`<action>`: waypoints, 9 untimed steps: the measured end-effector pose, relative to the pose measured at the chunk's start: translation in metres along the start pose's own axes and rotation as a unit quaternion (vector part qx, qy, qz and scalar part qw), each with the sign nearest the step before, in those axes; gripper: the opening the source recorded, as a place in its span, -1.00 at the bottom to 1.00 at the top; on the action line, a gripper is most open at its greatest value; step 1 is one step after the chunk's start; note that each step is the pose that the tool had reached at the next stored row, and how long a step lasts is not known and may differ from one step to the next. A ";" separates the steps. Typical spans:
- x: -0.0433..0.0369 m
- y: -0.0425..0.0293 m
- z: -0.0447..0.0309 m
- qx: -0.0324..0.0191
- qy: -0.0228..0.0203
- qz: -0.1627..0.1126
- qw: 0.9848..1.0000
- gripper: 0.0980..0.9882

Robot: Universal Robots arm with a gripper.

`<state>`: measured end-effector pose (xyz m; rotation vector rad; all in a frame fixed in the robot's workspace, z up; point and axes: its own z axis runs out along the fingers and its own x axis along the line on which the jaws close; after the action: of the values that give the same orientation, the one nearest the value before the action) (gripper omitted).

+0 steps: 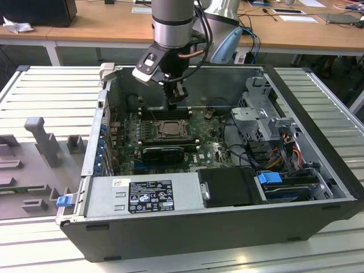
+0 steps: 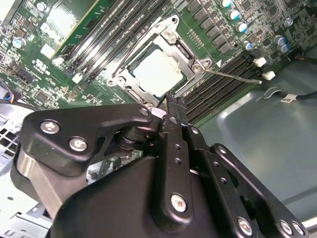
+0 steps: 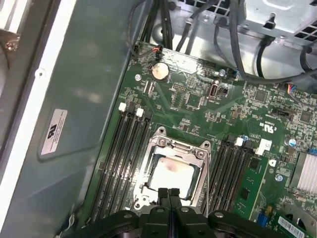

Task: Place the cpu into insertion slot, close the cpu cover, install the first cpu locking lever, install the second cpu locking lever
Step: 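Install the first cpu locking lever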

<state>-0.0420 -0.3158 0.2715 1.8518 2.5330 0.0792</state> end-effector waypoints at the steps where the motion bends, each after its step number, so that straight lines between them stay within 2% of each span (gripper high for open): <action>1: 0.0000 0.0000 0.0000 0.000 0.000 -0.009 1.000 -0.98; 9: 0.0000 0.0000 0.0000 0.001 0.002 -0.043 0.999 -0.98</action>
<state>-0.0420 -0.3158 0.2715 1.7435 2.6114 0.0795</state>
